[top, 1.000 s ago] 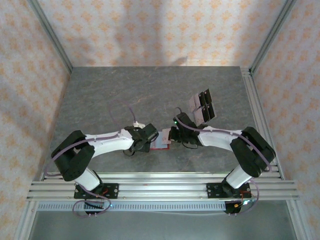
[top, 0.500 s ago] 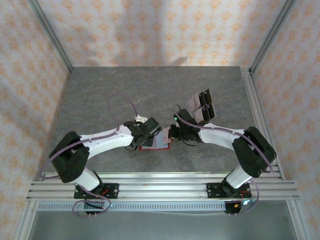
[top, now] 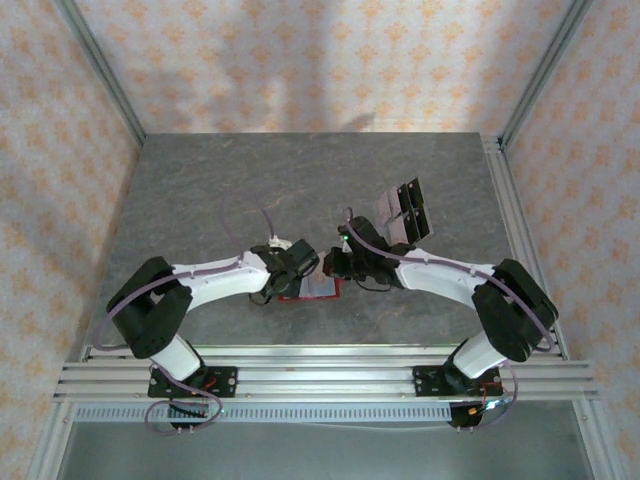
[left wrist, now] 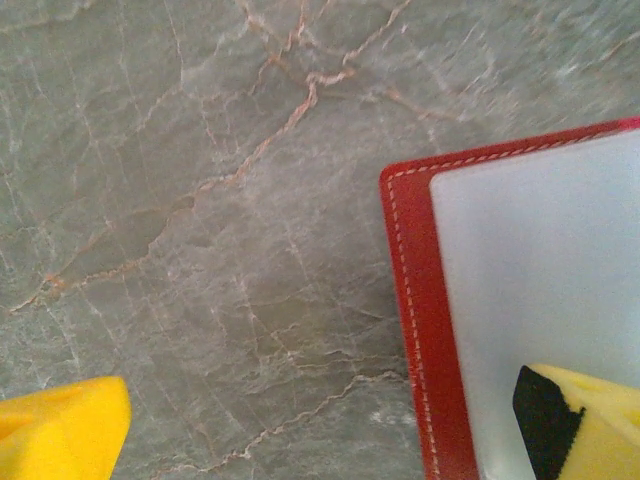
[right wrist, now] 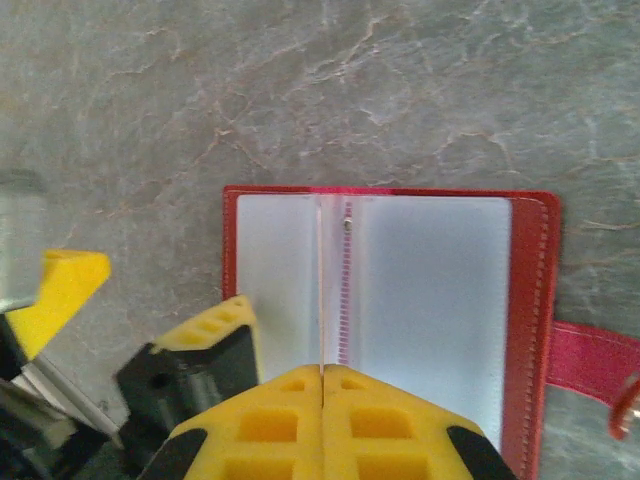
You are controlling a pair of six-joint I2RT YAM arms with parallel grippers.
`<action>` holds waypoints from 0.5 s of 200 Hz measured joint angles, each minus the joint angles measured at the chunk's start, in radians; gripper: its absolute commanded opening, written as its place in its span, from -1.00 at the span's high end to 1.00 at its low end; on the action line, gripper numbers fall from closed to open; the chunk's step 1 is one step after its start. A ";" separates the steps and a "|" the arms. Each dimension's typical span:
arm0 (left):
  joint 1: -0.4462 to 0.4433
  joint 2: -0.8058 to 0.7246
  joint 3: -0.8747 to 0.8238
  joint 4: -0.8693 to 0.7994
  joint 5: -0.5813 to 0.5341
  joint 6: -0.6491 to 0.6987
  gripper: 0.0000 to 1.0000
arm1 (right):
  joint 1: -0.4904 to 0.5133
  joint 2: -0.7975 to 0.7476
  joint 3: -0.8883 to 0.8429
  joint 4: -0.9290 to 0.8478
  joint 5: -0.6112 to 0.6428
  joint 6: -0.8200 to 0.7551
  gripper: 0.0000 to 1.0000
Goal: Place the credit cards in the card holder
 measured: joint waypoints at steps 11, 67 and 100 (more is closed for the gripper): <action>0.000 0.010 -0.006 0.002 -0.004 -0.001 -1.00 | 0.006 0.008 0.000 0.024 0.000 0.010 1.00; 0.000 0.014 -0.019 0.019 -0.020 -0.024 -1.00 | 0.011 0.051 -0.047 0.171 0.000 0.058 1.00; 0.000 0.012 -0.025 0.027 -0.026 -0.025 -1.00 | 0.013 0.069 -0.082 0.236 -0.003 0.075 1.00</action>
